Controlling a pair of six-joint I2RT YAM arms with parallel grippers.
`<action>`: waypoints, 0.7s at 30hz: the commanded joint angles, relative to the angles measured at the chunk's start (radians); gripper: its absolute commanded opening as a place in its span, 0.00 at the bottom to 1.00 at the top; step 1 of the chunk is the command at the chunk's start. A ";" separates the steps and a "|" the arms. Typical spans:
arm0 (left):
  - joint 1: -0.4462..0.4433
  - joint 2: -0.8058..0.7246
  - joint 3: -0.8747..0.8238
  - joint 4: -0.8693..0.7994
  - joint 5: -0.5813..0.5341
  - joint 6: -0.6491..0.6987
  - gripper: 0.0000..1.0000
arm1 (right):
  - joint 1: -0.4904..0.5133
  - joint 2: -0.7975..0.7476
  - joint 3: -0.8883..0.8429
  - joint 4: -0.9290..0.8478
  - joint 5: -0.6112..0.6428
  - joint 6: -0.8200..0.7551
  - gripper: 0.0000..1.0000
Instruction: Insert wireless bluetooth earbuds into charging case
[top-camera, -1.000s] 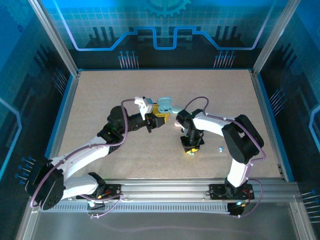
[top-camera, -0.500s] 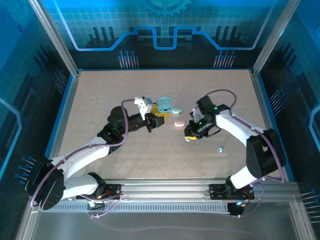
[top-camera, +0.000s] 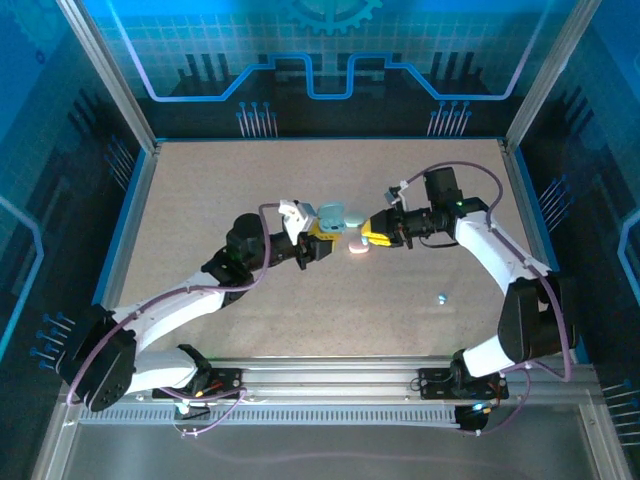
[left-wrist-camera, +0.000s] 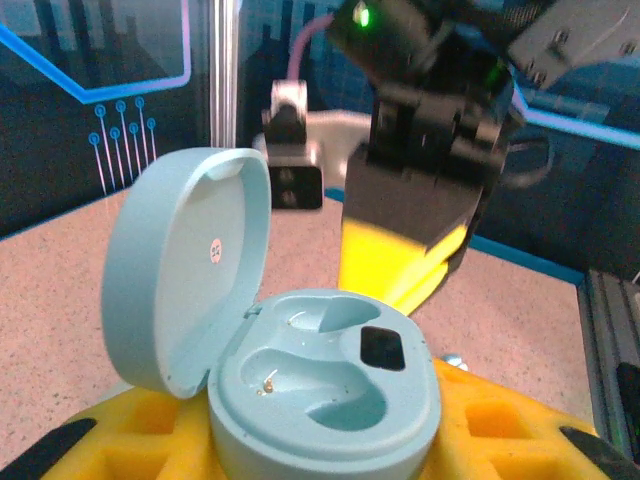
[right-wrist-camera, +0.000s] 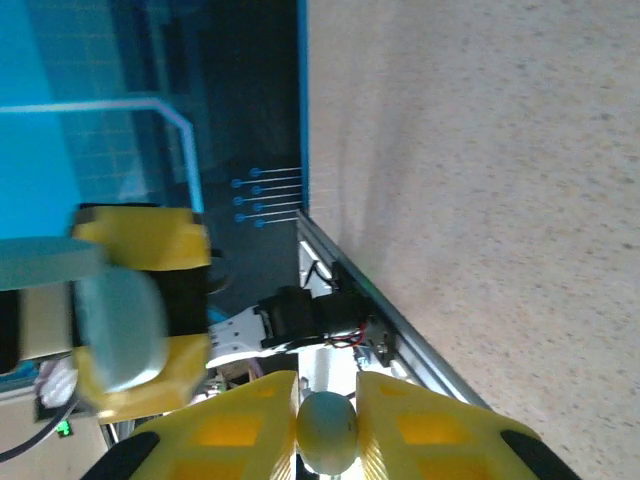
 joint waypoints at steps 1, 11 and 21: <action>-0.012 0.017 0.042 -0.029 -0.038 0.058 0.37 | -0.013 -0.047 0.057 -0.001 -0.077 0.030 0.23; -0.033 0.050 0.059 -0.010 -0.048 0.095 0.37 | -0.005 -0.094 0.140 -0.020 -0.066 0.064 0.23; -0.073 0.104 0.060 0.113 -0.140 0.064 0.37 | 0.043 -0.104 0.192 0.015 -0.038 0.113 0.24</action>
